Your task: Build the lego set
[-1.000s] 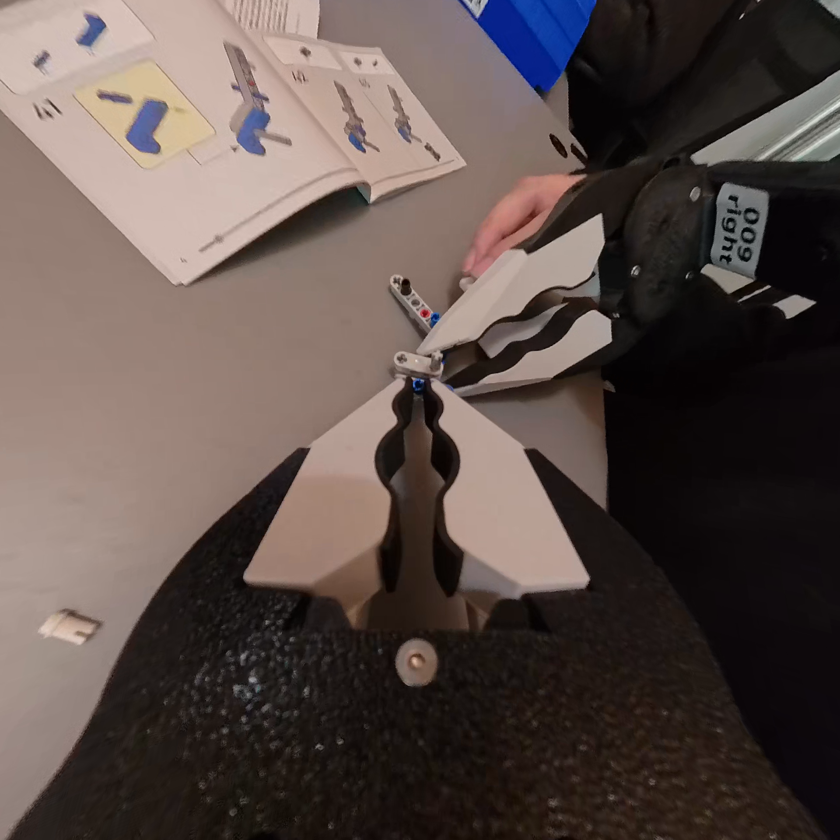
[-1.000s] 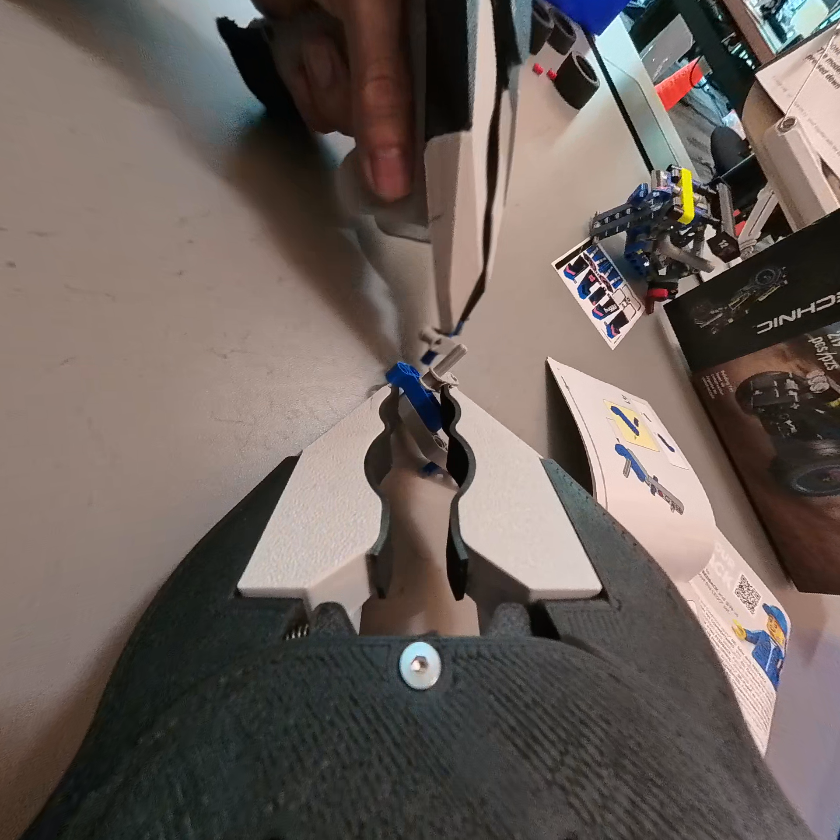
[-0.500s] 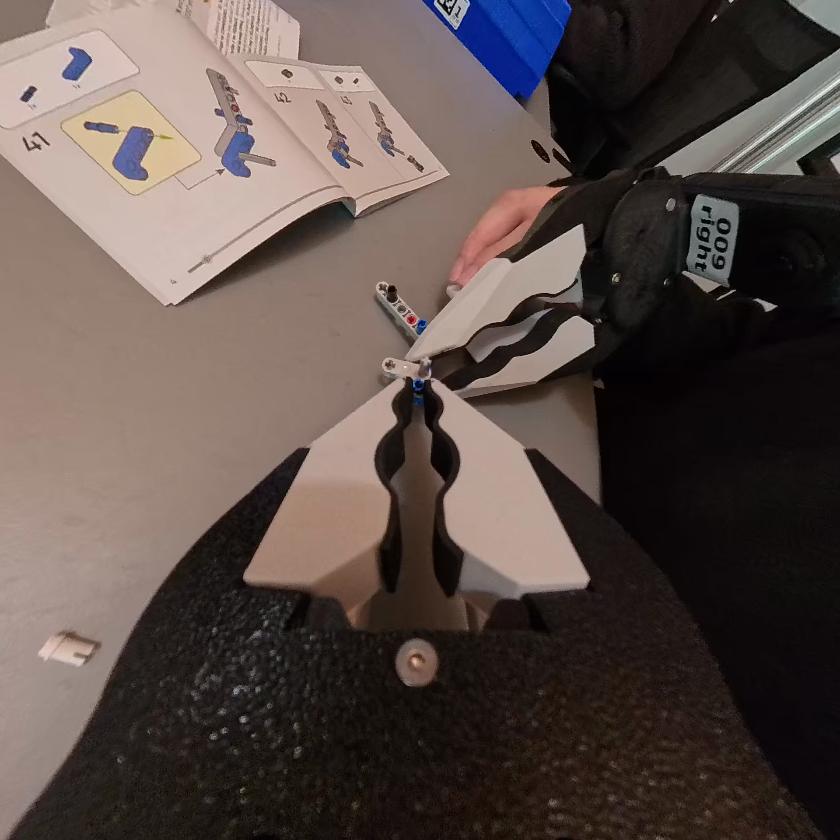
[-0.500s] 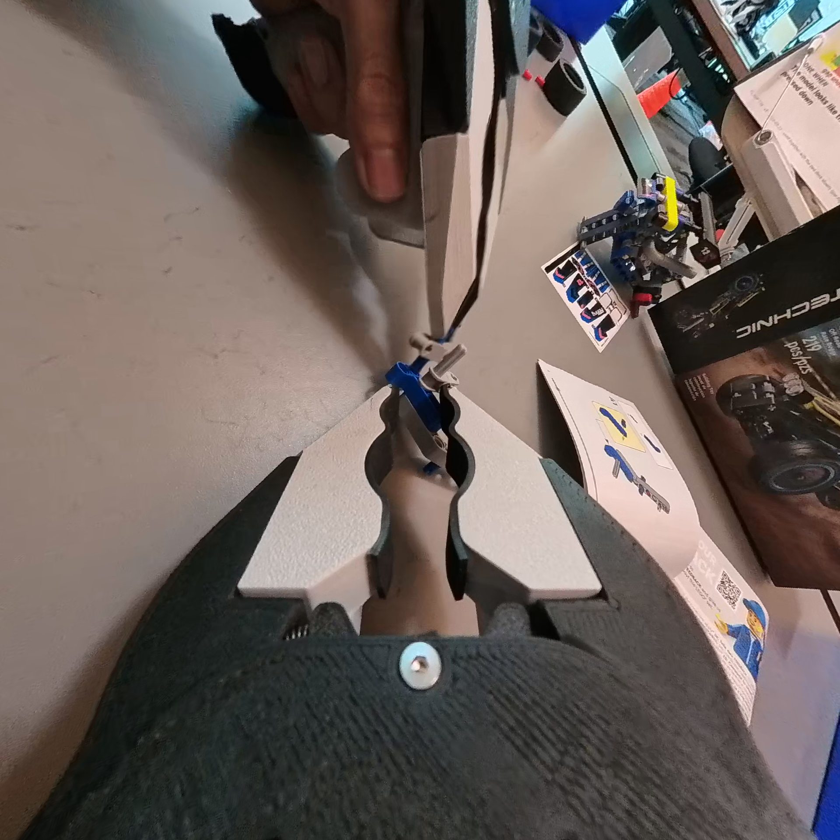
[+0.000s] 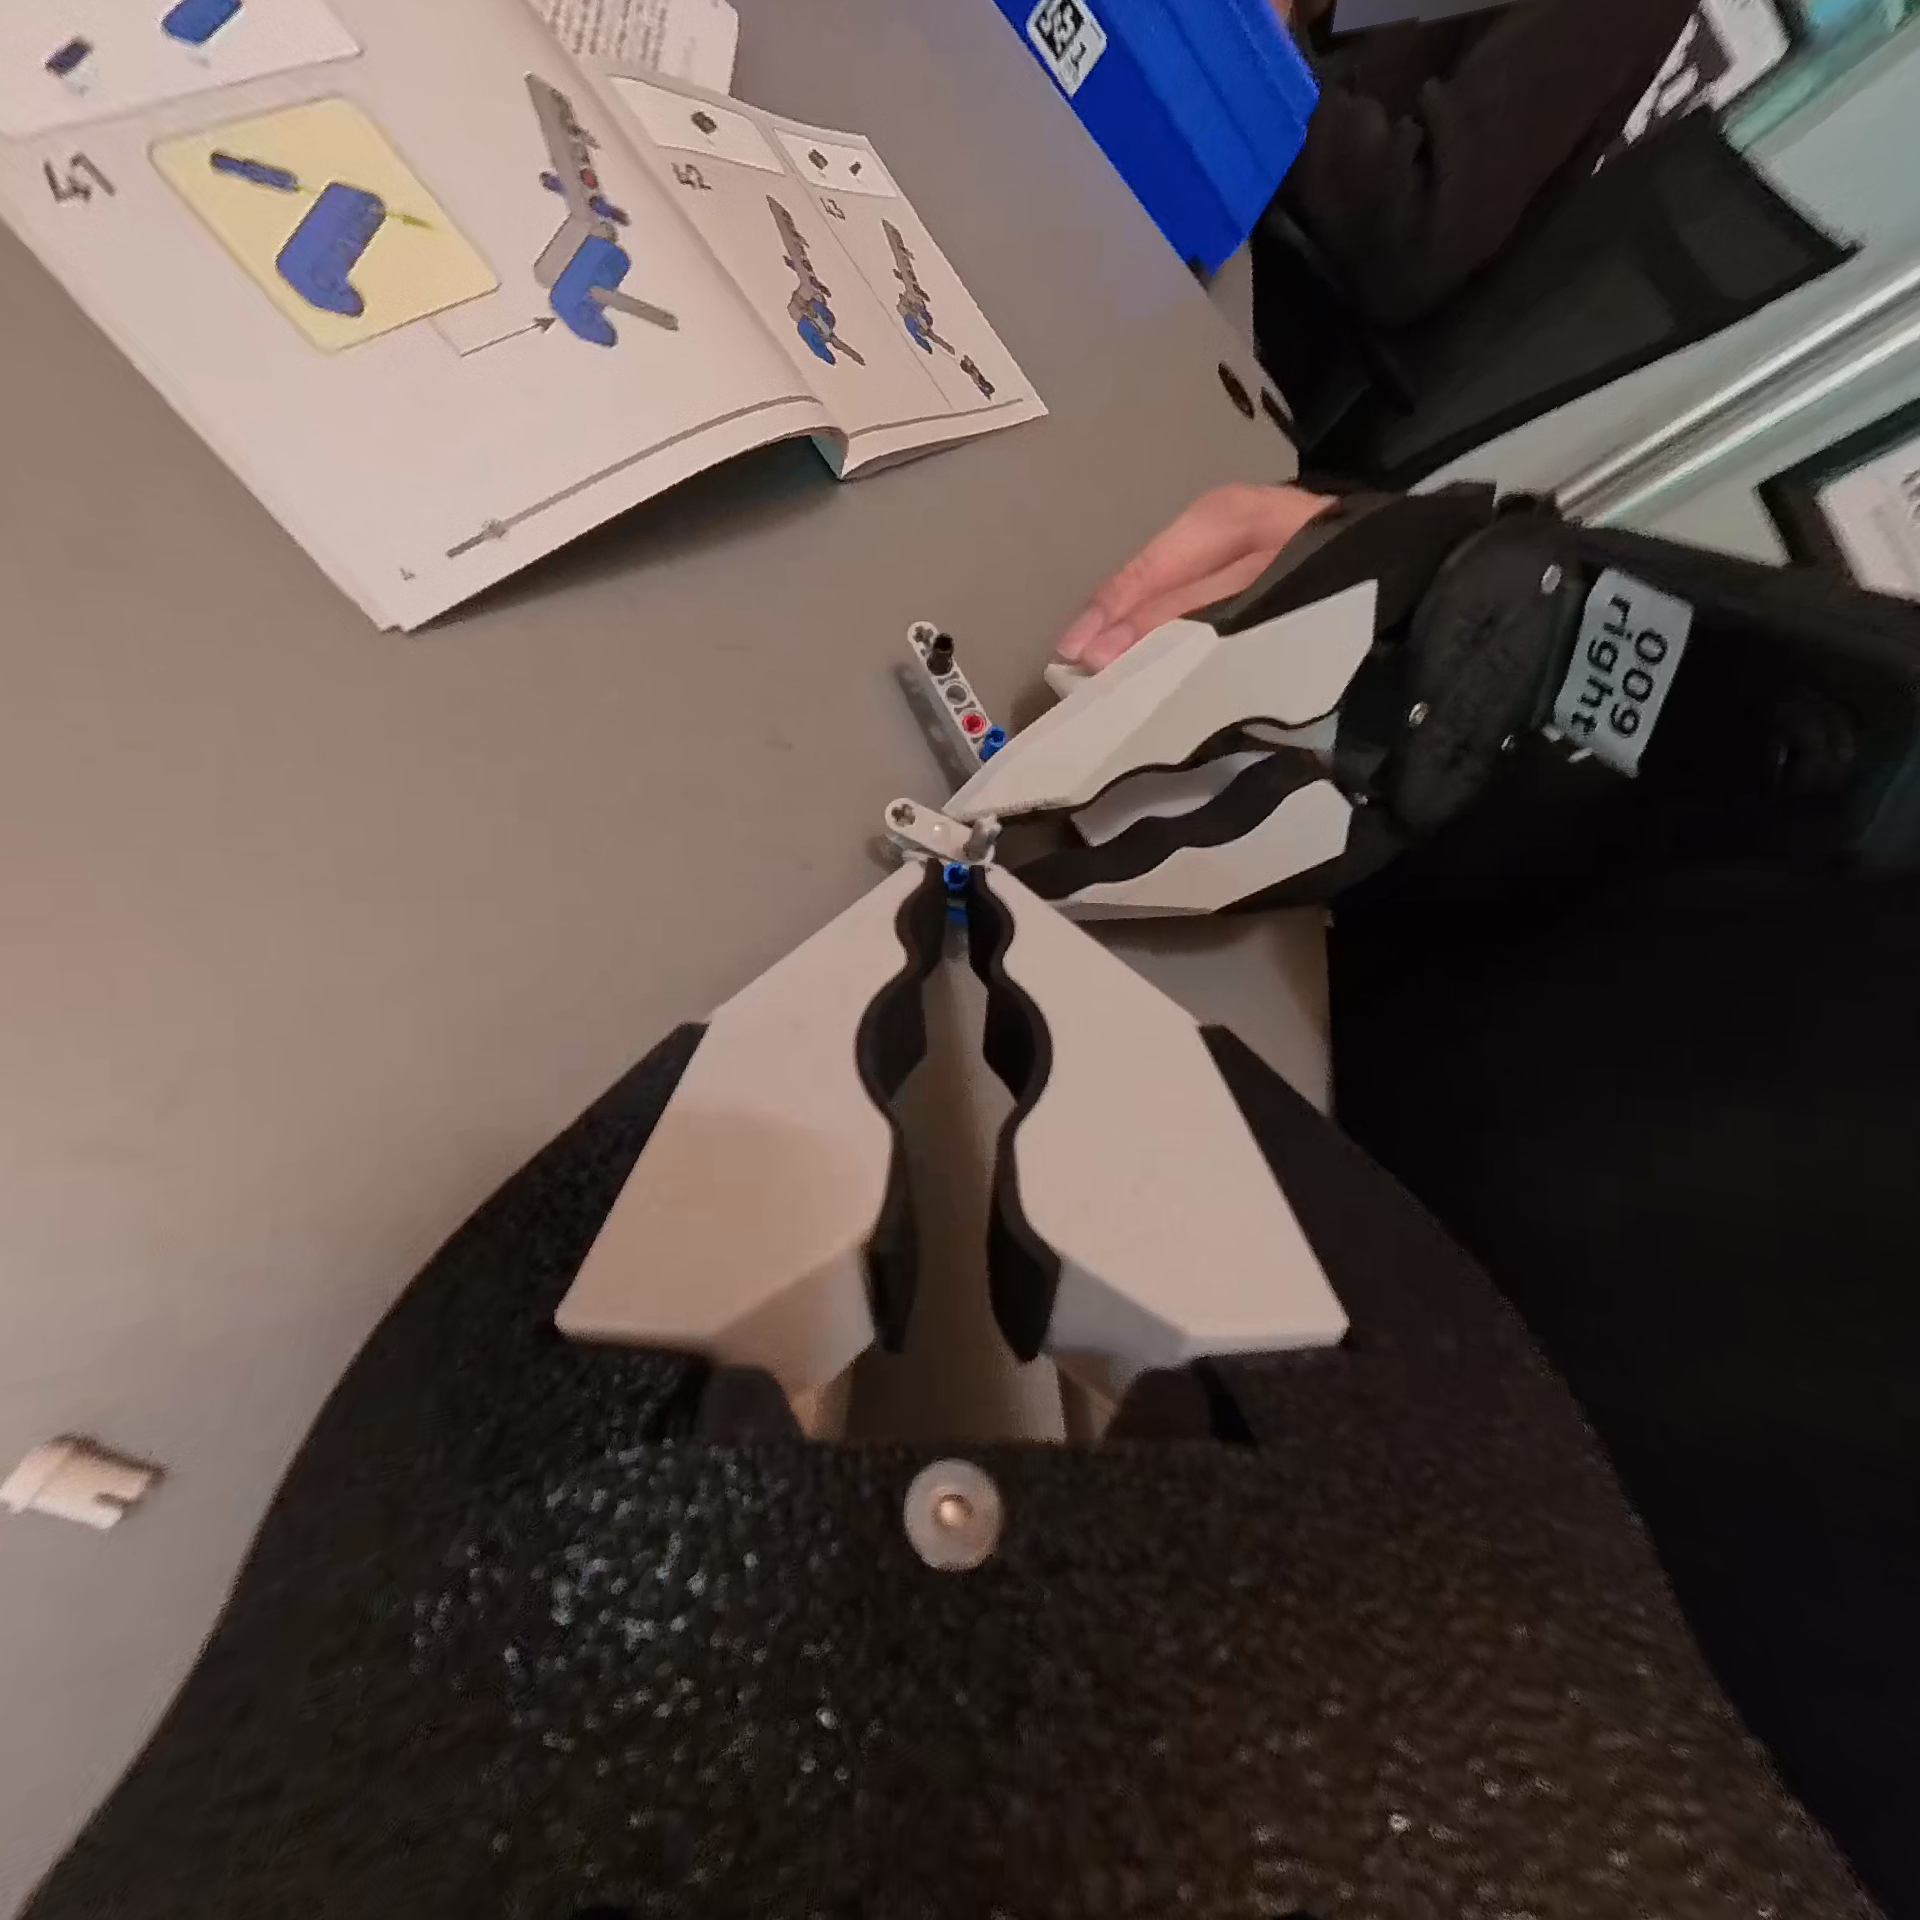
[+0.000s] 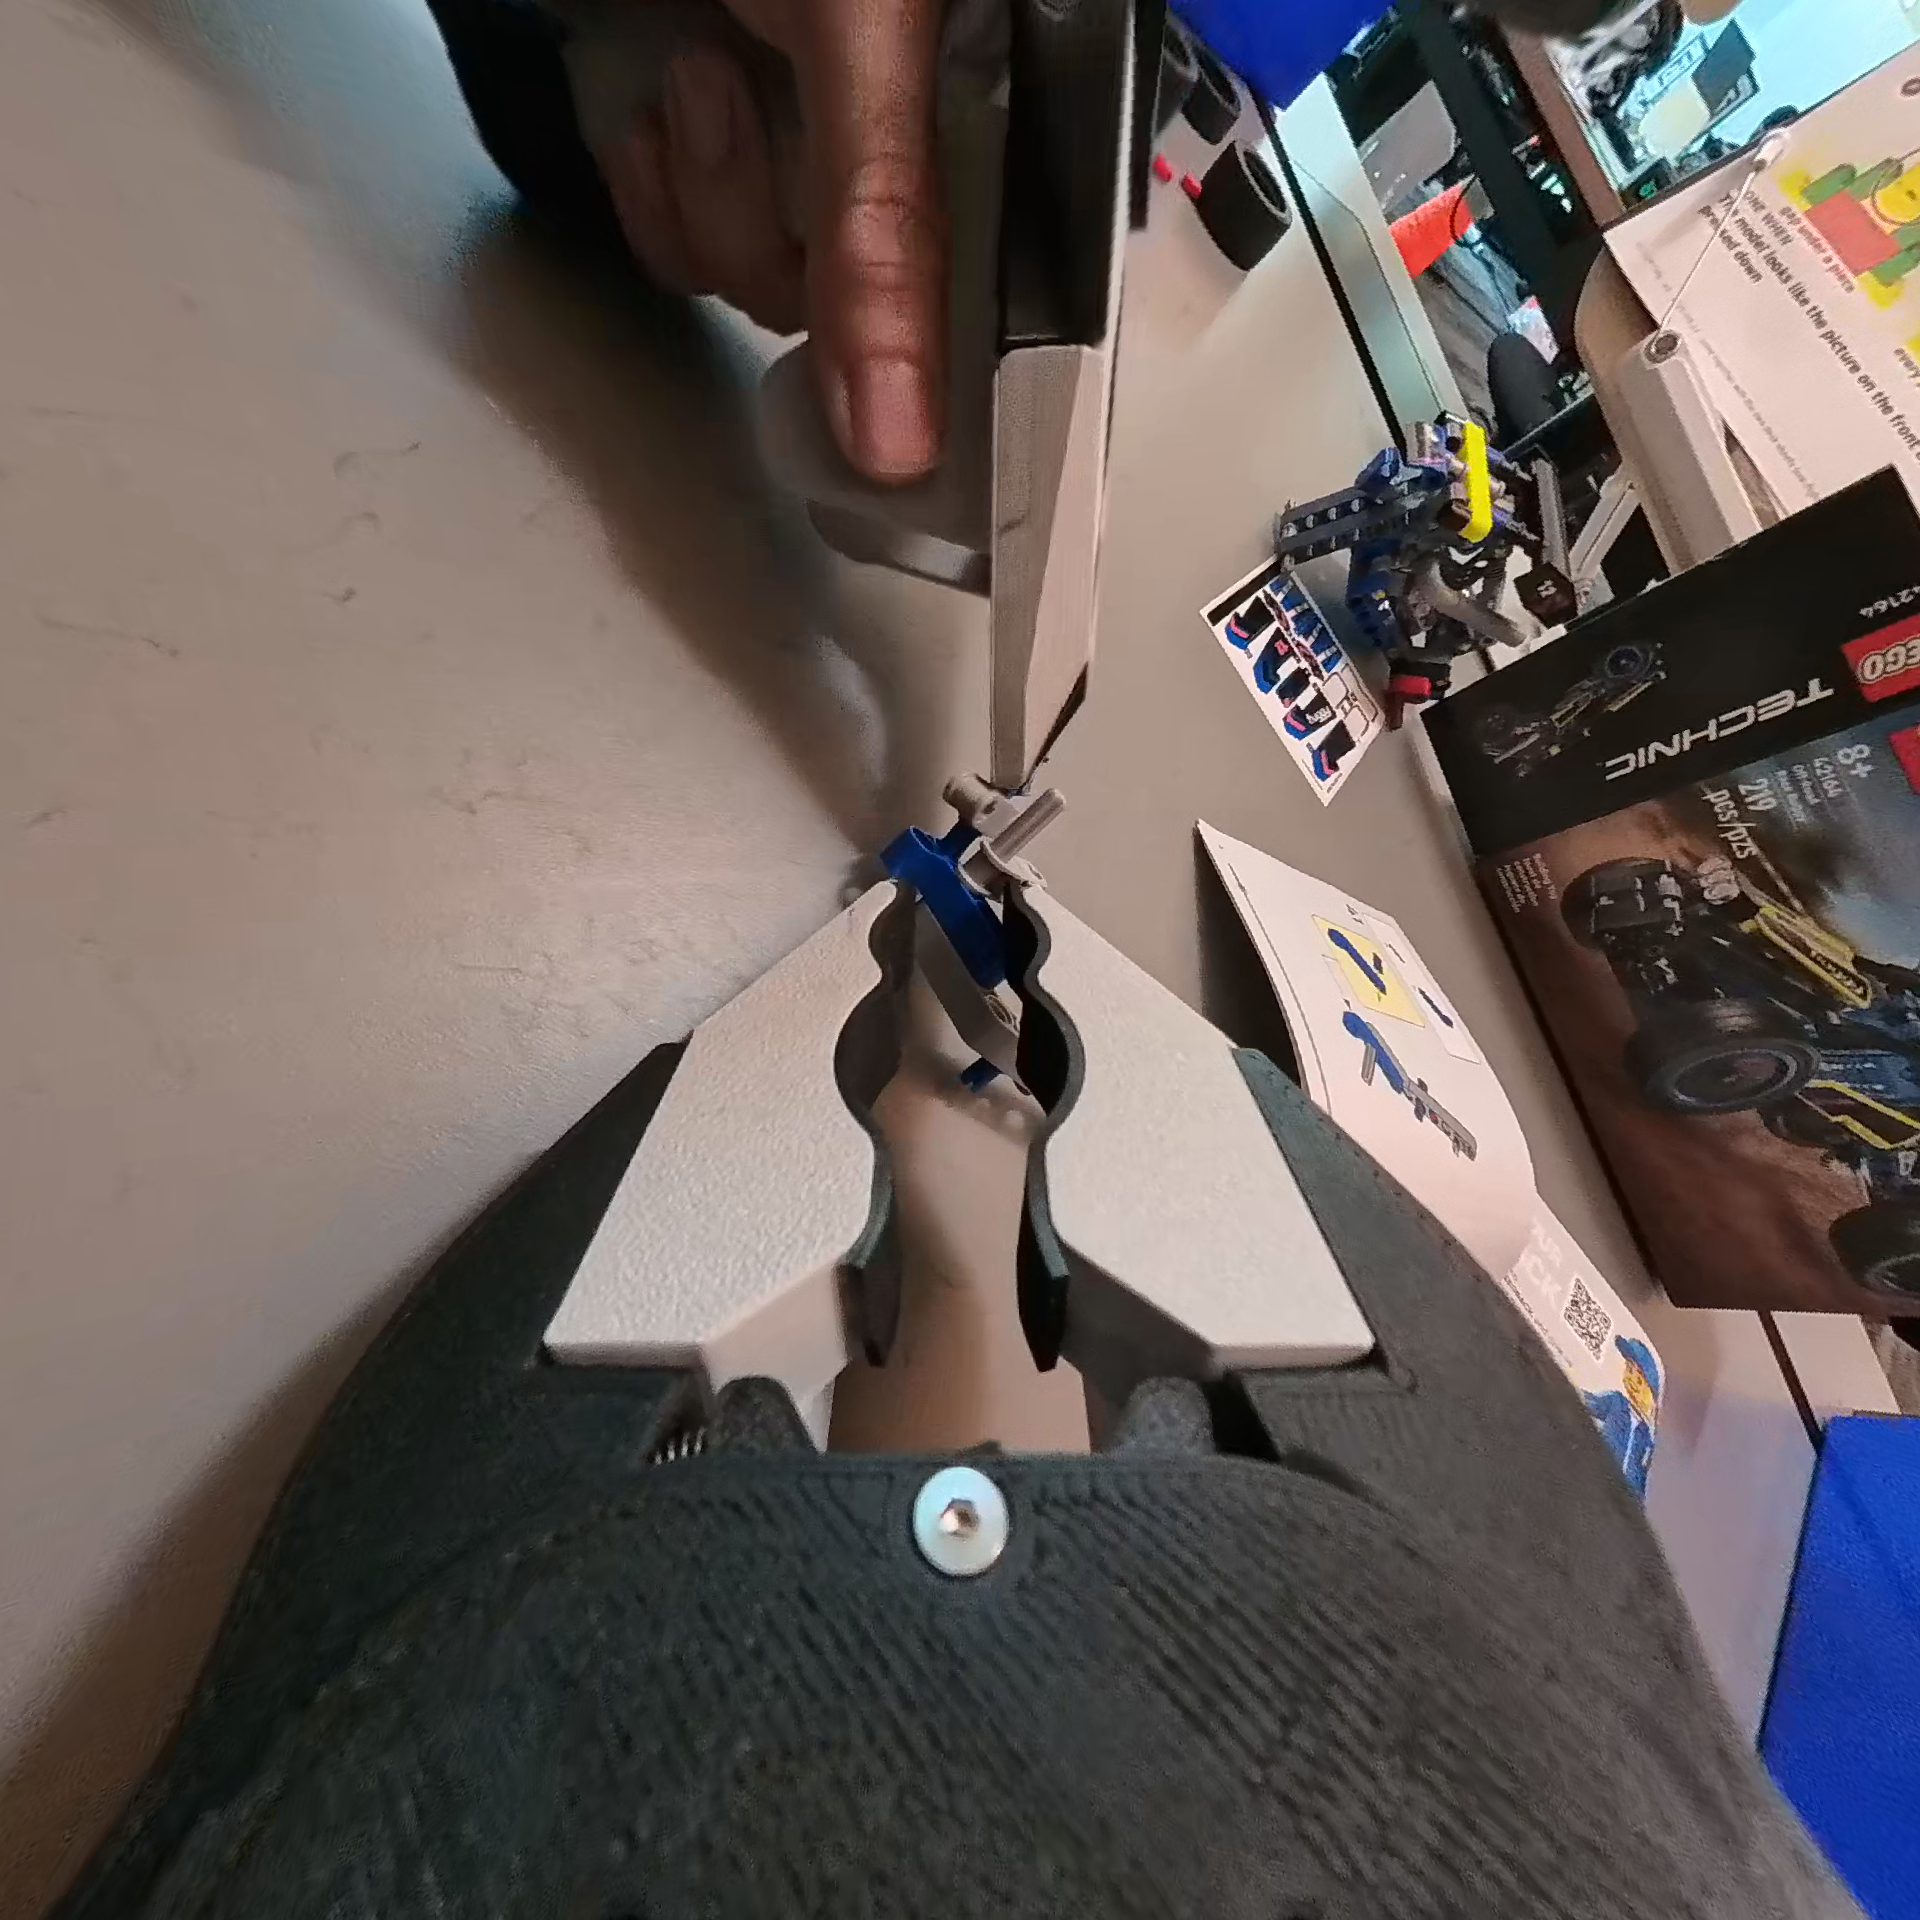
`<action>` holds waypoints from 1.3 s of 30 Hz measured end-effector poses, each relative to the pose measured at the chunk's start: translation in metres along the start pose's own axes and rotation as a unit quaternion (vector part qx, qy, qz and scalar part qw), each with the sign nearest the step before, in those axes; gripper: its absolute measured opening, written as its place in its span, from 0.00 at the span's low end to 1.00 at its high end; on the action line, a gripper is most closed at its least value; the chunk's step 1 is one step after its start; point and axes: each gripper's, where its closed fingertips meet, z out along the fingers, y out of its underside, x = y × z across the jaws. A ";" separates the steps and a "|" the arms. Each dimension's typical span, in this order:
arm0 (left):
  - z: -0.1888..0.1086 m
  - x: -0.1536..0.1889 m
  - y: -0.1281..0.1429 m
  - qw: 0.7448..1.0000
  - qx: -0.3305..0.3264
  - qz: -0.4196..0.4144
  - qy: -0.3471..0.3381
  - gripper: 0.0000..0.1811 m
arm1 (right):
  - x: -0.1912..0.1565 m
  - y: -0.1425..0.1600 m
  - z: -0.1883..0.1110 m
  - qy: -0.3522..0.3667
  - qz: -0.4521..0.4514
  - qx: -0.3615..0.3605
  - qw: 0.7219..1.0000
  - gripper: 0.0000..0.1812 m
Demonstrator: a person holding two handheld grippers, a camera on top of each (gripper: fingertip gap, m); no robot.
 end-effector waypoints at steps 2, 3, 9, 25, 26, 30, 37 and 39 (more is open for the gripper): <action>0.000 0.000 -0.001 1.000 0.008 -0.012 0.008 0.01 | 0.000 0.000 0.000 0.001 -0.005 0.003 1.000 0.09; 0.000 0.001 -0.001 1.000 0.009 -0.007 0.009 0.01 | 0.000 -0.001 -0.001 0.001 -0.008 0.006 1.000 0.08; 0.001 -0.001 -0.004 0.999 0.001 0.042 -0.007 0.01 | 0.003 0.001 0.000 0.005 -0.011 0.006 1.000 0.09; 0.004 -0.005 -0.004 1.000 0.008 -0.006 -0.004 0.01 | 0.002 0.004 0.001 -0.047 0.028 0.008 0.998 0.08; 0.004 -0.006 -0.004 1.000 0.008 -0.004 -0.007 0.01 | 0.003 0.005 0.002 -0.053 0.033 0.008 0.998 0.08; 0.005 -0.011 -0.006 1.000 0.013 -0.015 -0.021 0.01 | 0.005 0.006 0.004 -0.082 0.065 0.005 0.994 0.09; 0.005 -0.016 -0.007 0.998 0.020 -0.048 -0.027 0.01 | 0.007 0.000 0.004 -0.024 -0.031 0.035 0.999 0.08; 0.006 -0.016 -0.007 0.998 0.021 -0.050 -0.025 0.01 | 0.007 0.001 0.004 -0.022 -0.032 0.033 0.999 0.07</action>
